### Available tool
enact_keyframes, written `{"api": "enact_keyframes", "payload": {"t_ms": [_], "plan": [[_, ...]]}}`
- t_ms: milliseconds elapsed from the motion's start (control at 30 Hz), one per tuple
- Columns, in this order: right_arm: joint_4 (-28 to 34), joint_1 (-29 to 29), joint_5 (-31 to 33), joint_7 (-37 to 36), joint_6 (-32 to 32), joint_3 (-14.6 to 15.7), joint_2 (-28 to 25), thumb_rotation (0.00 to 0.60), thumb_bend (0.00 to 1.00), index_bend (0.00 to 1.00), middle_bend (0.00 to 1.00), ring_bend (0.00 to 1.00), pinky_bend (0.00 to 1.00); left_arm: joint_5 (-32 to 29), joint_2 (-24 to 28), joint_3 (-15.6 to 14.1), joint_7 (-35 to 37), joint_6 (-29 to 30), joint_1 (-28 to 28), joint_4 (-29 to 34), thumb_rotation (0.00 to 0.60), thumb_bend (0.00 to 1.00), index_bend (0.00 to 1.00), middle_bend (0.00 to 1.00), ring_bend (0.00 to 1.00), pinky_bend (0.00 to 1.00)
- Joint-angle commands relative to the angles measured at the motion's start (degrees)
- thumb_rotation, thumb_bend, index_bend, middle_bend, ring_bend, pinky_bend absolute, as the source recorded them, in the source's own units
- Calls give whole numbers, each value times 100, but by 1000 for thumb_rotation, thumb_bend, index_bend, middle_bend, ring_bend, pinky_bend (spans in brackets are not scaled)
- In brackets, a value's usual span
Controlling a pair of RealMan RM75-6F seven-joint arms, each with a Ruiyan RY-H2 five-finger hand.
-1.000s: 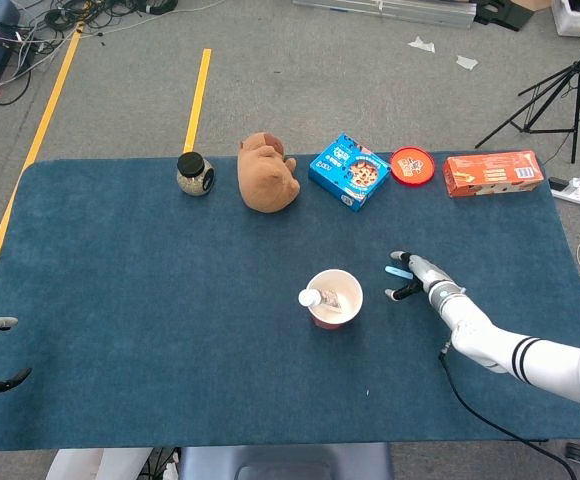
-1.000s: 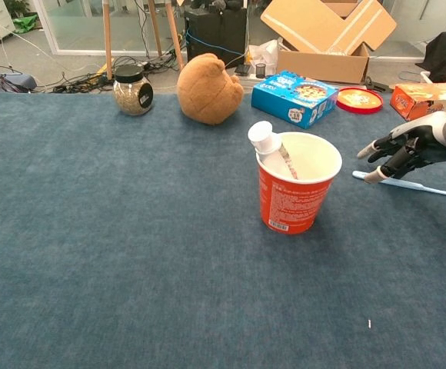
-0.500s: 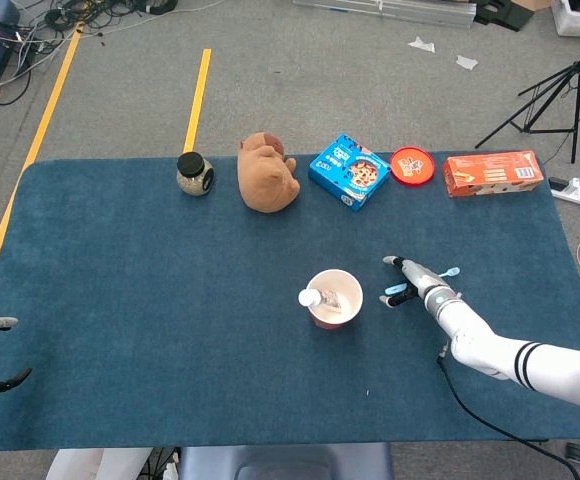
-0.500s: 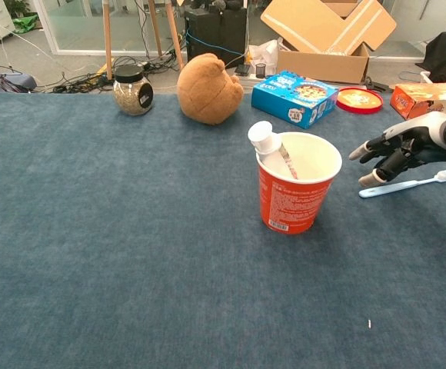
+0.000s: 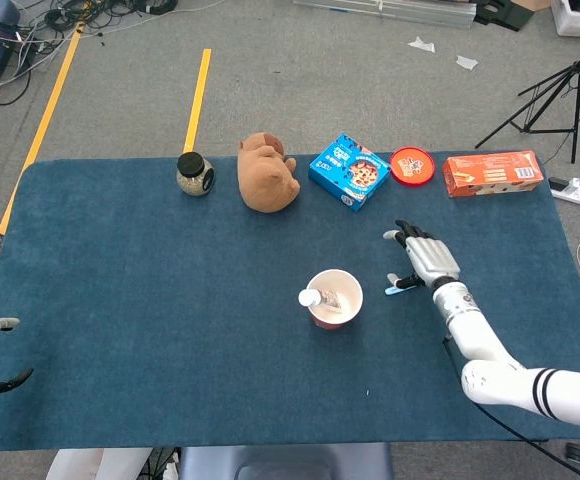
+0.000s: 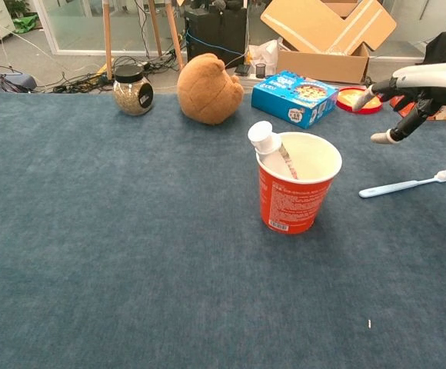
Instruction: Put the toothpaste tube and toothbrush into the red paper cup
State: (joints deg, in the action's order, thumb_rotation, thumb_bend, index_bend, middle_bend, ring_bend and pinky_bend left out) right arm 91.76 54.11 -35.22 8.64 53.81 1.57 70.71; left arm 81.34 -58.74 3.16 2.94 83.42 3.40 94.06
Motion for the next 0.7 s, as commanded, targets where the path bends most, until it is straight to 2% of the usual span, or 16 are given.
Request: {"api": "enact_keyframes", "payload": {"t_ms": [33, 367, 700], "plan": [[-58, -332, -631, 798, 698, 147, 208, 600, 240, 264, 29, 0, 130, -3, 0, 1, 2, 1, -1, 3, 600, 0, 295, 356, 256, 308], [-926, -726, -1343, 1653, 1002, 301, 737, 600, 240, 303, 16, 0, 130, -13, -2, 1, -4, -10, 2, -3, 600, 0, 295, 356, 256, 308], [-1432, -1037, -1824, 1685, 791, 189, 1101, 600, 240, 360, 16, 0, 130, -19, 3, 4, 3, -4, -3, 3, 600, 0, 295, 356, 256, 308]]}}
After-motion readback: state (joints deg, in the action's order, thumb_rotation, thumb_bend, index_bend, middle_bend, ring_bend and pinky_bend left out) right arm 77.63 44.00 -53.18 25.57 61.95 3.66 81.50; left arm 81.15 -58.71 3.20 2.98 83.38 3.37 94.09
